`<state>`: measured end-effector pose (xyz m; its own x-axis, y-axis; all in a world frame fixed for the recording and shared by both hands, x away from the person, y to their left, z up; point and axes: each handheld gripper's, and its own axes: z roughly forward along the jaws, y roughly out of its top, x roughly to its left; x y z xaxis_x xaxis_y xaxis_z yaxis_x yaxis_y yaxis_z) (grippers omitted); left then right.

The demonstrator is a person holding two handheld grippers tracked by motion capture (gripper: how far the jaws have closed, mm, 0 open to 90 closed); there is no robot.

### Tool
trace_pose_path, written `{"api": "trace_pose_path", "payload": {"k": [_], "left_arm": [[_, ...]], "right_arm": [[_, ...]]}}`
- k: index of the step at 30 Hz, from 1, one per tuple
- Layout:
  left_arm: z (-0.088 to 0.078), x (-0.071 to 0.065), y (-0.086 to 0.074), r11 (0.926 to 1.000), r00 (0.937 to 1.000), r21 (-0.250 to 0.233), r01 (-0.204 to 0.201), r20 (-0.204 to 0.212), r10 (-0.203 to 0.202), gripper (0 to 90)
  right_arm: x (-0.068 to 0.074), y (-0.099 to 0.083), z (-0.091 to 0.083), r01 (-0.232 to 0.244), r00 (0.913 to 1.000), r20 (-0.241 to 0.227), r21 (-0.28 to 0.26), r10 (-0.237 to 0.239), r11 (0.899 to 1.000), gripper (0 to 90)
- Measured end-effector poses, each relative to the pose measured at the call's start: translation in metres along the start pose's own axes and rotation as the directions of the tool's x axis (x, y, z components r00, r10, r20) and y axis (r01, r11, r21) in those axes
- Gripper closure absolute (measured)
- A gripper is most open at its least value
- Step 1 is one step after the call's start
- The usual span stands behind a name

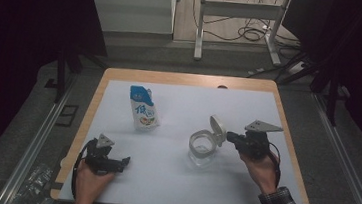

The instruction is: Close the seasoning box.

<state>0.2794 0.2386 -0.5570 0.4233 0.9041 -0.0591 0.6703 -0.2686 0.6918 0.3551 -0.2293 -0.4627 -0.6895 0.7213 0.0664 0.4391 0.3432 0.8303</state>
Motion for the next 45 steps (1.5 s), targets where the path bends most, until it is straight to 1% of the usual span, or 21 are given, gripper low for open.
{"api": "trace_pose_path", "payload": {"k": [5, 7, 9, 10, 12, 19, 22, 25, 26, 28, 31, 34, 35, 36, 37, 38, 39, 40, 42, 43, 45], "left_arm": [[0.0, 0.0, 0.0, 1.0, 1.0, 0.0, 0.001, 0.0, -0.001, 0.4], [0.0, 0.0, 0.0, 1.0, 1.0, -0.002, 0.005, 0.0, -0.005, 0.3], [0.0, 0.0, 0.0, 1.0, 1.0, -0.002, 0.004, 0.001, -0.004, 0.3], [0.0, 0.0, 0.0, 1.0, 1.0, -0.001, 0.005, 0.001, -0.005, 0.3], [0.0, 0.0, 0.0, 1.0, 1.0, -0.001, 0.004, 0.001, -0.004, 0.3], [0.0, 0.0, 0.0, 1.0, 1.0, 0.002, 0.005, 0.003, -0.005, 0.5], [-0.001, 0.002, 0.0, 0.9998, 0.9998, -0.006, 0.017, 0.012, -0.017, 1.4], [-0.003, 0.006, 0.0, 0.9987, 0.9983, -0.021, 0.047, 0.035, -0.046, 2.2], [-0.003, 0.007, -0.001, 0.9982, 0.9975, -0.026, 0.055, 0.045, -0.054, 2.6], [-0.004, 0.009, 0.0, 0.9973, 0.996, -0.032, 0.066, 0.063, -0.064, 2.5], [-0.002, 0.012, 0.003, 0.9983, 0.997, -0.028, 0.051, 0.06, -0.05, 2.6], [0.0, 0.013, 0.006, 0.9986, 0.9967, -0.03, 0.044, 0.069, -0.042, 2.6], [0.0, 0.013, 0.009, 0.9986, 0.9966, -0.035, 0.039, 0.074, -0.036, 2.7], [0.0, 0.014, 0.014, 0.9989, 0.9961, -0.037, 0.028, 0.085, -0.025, 2.8], [0.0, 0.014, 0.014, 0.9989, 0.9961, -0.037, 0.028, 0.085, -0.025, 2.8], [0.0, 0.014, 0.021, 0.9991, 0.9955, -0.039, 0.02, 0.093, -0.016, 2.8], [0.0, 0.014, 0.021, 0.9991, 0.9955, -0.039, 0.02, 0.093, -0.016, 2.8], [-0.001, 0.015, 0.027, 0.9991, 0.9949, -0.042, 0.008, 0.101, -0.004, 2.8], [-0.002, 0.015, 0.032, 0.9989, 0.9944, -0.047, 0.004, 0.105, 0.001, 3.2], [-0.002, 0.017, 0.035, 0.9988, 0.9941, -0.047, -0.009, 0.108, 0.014, 3.6], [-0.003, 0.018, 0.041, 0.9986, 0.9936, -0.051, -0.012, 0.111, 0.018, 4.0]], "right_arm": [[0.002, -0.004, -0.004, 0.006, 1.0, 0.001, 0.002, -0.006, 1.0, 82.7], [0.002, -0.008, -0.005, 0.008, 0.9999, 0.01, 0.003, -0.008, 1.0, 81.0], [0.002, -0.011, -0.005, 0.006, 0.9999, 0.013, 0.005, -0.006, 1.0, 78.1], [0.002, -0.014, -0.006, 0.013, 0.9996, 0.026, 0.008, -0.014, 1.0, 75.7], [0.002, -0.015, -0.007, 0.014, 0.9995, 0.029, 0.007, -0.014, 1.0, 74.9], [0.003, -0.027, -0.009, 0.029, 0.9979, 0.057, 0.01, -0.029, 1.0, 65.6], [0.003, -0.034, -0.007, 0.03, 0.997, 0.07, 0.023, -0.031, 0.999, 61.1], [0.002, -0.04, -0.005, 0.033, 0.996, 0.082, 0.034, -0.036, 0.999, 56.3], [0.001, -0.044, -0.004, 0.035, 0.9946, 0.096, 0.04, -0.039, 0.999, 52.9], [0.001, -0.045, -0.004, 0.037, 0.994, 0.101, 0.049, -0.042, 0.998, 51.0], [0.0, -0.052, -0.001, 0.049, 0.9894, 0.133, 0.083, -0.06, 0.995, 44.6], [0.0, -0.055, 0.002, 0.051, 0.9879, 0.141, 0.104, -0.066, 0.993, 40.5], [0.0, -0.056, 0.004, 0.05, 0.9873, 0.144, 0.119, -0.067, 0.992, 37.9], [-0.001, -0.061, 0.009, 0.041, 0.9875, 0.144, 0.157, -0.064, 0.987, 32.9], [-0.001, -0.061, 0.009, 0.041, 0.9875, 0.144, 0.157, -0.064, 0.987, 32.9], [-0.003, -0.069, 0.016, 0.035, 0.9881, 0.141, 0.188, -0.062, 0.981, 29.2], [-0.004, -0.072, 0.016, 0.021, 0.99, 0.135, 0.156, -0.042, 0.987, 29.1], [-0.004, -0.072, 0.016, 0.021, 0.99, 0.135, 0.156, -0.042, 0.987, 29.1], [-0.003, -0.072, 0.016, 0.025, 0.9893, 0.138, 0.161, -0.047, 0.987, 28.0], [-0.003, -0.072, 0.016, 0.033, 0.9883, 0.142, 0.161, -0.056, 0.986, 27.5], [-0.003, -0.072, 0.016, 0.024, 0.989, 0.14, 0.157, -0.047, 0.987, 27.6]]}}
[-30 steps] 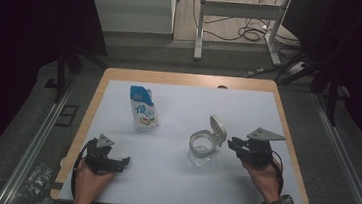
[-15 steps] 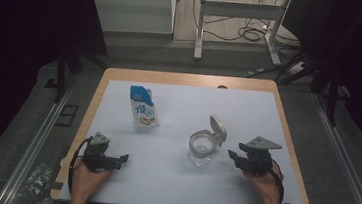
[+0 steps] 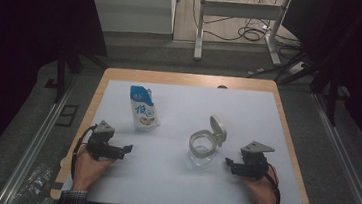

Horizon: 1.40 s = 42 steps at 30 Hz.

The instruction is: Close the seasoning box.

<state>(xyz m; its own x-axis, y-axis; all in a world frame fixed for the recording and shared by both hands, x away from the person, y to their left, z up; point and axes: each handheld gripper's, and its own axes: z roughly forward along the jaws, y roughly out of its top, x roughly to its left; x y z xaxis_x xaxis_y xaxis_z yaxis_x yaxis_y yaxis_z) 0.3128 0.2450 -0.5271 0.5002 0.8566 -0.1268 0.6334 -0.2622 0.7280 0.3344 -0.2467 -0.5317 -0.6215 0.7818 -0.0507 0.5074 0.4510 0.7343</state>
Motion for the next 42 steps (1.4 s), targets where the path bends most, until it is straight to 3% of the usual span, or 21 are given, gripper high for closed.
{"api": "trace_pose_path", "payload": {"k": [17, 22, 29, 34, 42], "left_arm": [[-0.004, 0.014, 0.054, 0.9977, 0.995, -0.006, -0.068, 0.073, 0.068, 1.6], [-0.003, 0.02, 0.067, 0.9971, 0.9942, -0.015, -0.074, 0.077, 0.075, 5.1], [-0.003, 0.03, 0.082, 0.9934, 0.9896, -0.066, -0.094, 0.103, 0.1, 12.0], [-0.002, 0.031, 0.093, 0.9889, 0.9849, -0.071, -0.131, 0.105, 0.138, 19.5], [-0.001, 0.035, 0.108, 0.984, 0.9763, -0.096, -0.151, 0.142, 0.163, 27.6]], "right_arm": [[0.0, -0.001, 0.0, -0.001, 1.0, -0.002, -0.005, 0.001, 1.0, 27.5], [0.0, -0.001, 0.0, -0.001, 1.0, -0.002, -0.005, 0.001, 1.0, 27.5], [0.0, -0.001, 0.0, -0.002, 1.0, -0.002, -0.007, 0.002, 1.0, 27.5], [0.0, -0.001, 0.0, -0.002, 1.0, -0.002, -0.007, 0.002, 1.0, 27.5], [0.0, -0.001, 0.0, -0.002, 1.0, -0.002, -0.007, 0.001, 1.0, 27.5]]}}
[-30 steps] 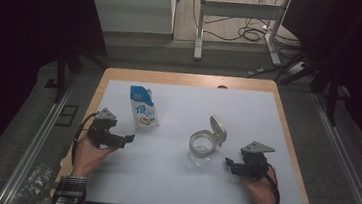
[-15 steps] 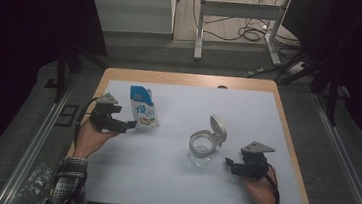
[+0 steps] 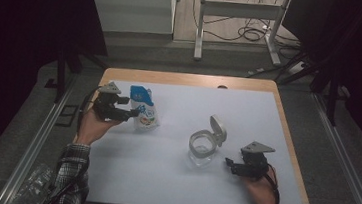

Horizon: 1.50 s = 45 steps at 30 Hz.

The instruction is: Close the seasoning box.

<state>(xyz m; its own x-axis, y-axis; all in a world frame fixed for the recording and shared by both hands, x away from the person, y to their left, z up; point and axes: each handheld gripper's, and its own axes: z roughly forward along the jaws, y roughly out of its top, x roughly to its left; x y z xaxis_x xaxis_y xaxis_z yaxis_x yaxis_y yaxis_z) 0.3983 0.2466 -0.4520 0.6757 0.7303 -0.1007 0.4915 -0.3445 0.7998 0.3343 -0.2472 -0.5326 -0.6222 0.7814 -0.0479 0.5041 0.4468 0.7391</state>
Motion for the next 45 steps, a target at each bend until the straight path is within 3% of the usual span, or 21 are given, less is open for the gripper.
{"api": "trace_pose_path", "payload": {"k": [6, 12, 17, 23, 32, 36, 45], "left_arm": [[0.006, 0.004, 0.004, 1.0, 0.9993, -0.004, -0.002, 0.038, 0.002, 34.6], [0.013, 0.009, 0.005, 0.9997, 0.9982, -0.022, -0.004, 0.059, 0.006, 47.1], [0.017, 0.012, 0.0, 0.9986, 0.996, -0.052, -0.009, 0.089, 0.013, 49.5], [0.019, 0.011, -0.009, 0.9937, 0.9952, -0.107, -0.034, 0.088, 0.044, 62.6], [0.022, 0.011, -0.014, 0.9884, 0.9927, -0.144, -0.047, 0.103, 0.062, 83.0], [0.023, 0.008, -0.014, 0.9878, 0.9948, -0.145, -0.056, 0.076, 0.067, 87.6], [0.021, 0.003, -0.013, 0.99, 0.996, -0.139, -0.025, 0.082, 0.037, 89.4]], "right_arm": [[0.0, 0.0, 0.0, 0.0, 1.0, 0.0, 0.0, 0.0, 1.0, 27.5], [0.0, 0.0, 0.0, 0.0, 1.0, 0.0, 0.0, 0.0, 1.0, 27.5], [0.0, 0.0, 0.0, 0.0, 1.0, 0.0, 0.0, 0.0, 1.0, 27.5], [0.0, 0.0, 0.0, 0.0, 1.0, 0.0, -0.001, 0.0, 1.0, 27.5], [0.0, 0.0, 0.0, 0.0, 1.0, 0.0, -0.001, 0.0, 1.0, 27.5], [0.0, 0.0, 0.0, 0.0, 1.0, 0.0, -0.001, 0.0, 1.0, 27.5], [0.0, 0.0, 0.0, -0.002, 1.0, -0.003, 0.001, 0.002, 1.0, 27.4]]}}
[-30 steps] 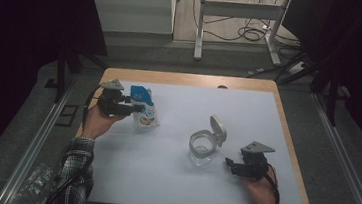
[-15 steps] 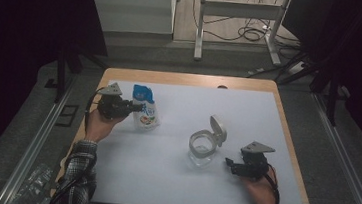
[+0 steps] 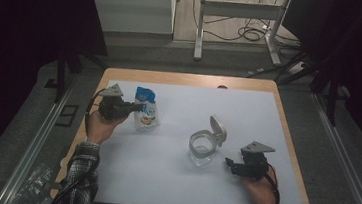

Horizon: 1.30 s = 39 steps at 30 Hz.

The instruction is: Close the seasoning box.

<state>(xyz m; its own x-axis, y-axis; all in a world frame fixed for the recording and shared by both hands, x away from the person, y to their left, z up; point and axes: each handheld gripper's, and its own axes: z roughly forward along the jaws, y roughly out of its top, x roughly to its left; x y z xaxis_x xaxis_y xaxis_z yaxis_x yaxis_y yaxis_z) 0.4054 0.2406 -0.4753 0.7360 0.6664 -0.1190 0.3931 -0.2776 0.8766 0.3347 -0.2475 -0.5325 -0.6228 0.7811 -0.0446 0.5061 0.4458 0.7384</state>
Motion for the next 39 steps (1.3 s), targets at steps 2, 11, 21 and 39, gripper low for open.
{"api": "trace_pose_path", "payload": {"k": [2, 11, 21, 39], "left_arm": [[0.0, -0.001, 0.0, 1.0, 1.0, 0.001, -0.003, -0.006, 0.003, 89.4], [-0.002, -0.009, 0.0, 1.0, 1.0, -0.004, -0.001, -0.007, 0.001, 90.0], [-0.006, -0.016, -0.001, 0.9991, 0.9996, -0.041, -0.002, -0.028, 0.001, 90.0], [-0.024, -0.04, 0.008, 0.9996, 0.9997, -0.025, -0.011, -0.022, 0.011, 90.0]], "right_arm": [[0.0, 0.0, 0.0, -0.001, 1.0, -0.002, 0.001, 0.001, 1.0, 27.2], [-0.003, 0.001, -0.001, -0.018, 0.9995, -0.026, 0.001, 0.018, 1.0, 25.6], [-0.003, 0.001, -0.001, -0.015, 0.9993, -0.035, 0.004, 0.015, 1.0, 23.7], [0.008, 0.0, -0.015, -0.002, 0.9984, -0.056, -0.024, 0.0, 1.0, 24.1]]}}
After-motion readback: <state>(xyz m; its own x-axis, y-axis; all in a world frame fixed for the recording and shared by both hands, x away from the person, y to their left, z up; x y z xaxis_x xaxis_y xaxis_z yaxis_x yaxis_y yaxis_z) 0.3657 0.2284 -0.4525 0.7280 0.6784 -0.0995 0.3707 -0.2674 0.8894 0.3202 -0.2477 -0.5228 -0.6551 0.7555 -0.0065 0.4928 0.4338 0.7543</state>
